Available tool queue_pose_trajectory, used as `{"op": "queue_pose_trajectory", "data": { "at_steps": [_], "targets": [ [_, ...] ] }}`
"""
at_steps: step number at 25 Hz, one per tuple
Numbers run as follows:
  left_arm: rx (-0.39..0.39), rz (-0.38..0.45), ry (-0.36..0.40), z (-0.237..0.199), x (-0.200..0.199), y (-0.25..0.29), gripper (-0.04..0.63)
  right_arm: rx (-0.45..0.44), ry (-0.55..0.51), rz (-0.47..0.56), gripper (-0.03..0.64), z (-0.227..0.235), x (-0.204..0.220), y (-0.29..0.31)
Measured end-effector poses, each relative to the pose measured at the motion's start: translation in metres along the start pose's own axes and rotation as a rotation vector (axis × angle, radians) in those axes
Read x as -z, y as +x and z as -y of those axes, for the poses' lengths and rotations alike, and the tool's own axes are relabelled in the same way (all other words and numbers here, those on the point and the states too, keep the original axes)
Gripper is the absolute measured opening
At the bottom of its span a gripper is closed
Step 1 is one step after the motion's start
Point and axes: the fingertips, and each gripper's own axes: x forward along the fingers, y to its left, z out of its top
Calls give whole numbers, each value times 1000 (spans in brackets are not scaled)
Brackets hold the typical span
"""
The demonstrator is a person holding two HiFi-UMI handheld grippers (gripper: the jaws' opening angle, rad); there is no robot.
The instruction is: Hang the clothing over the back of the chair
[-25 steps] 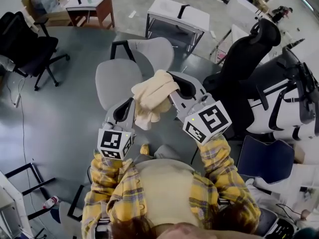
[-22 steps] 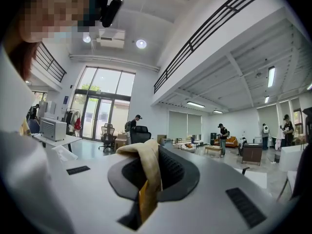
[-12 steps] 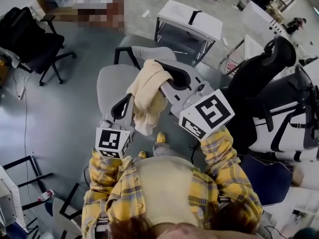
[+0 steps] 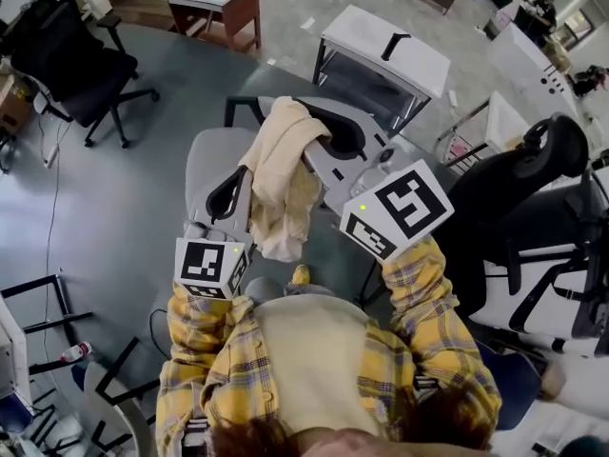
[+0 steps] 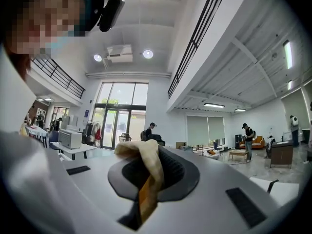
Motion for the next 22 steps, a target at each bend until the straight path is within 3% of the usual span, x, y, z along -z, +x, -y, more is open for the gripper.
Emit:
{"op": "queue_pose_trajectory", "data": {
  "at_steps": [9, 22],
  "targets": [
    [-17, 33, -4, -33, -11, 18, 5, -3, -24, 20, 26, 20, -13, 39],
    [19, 68, -1, -101, -25, 35, 5, 94, -101, 72, 26, 42, -47, 101]
  ]
}}
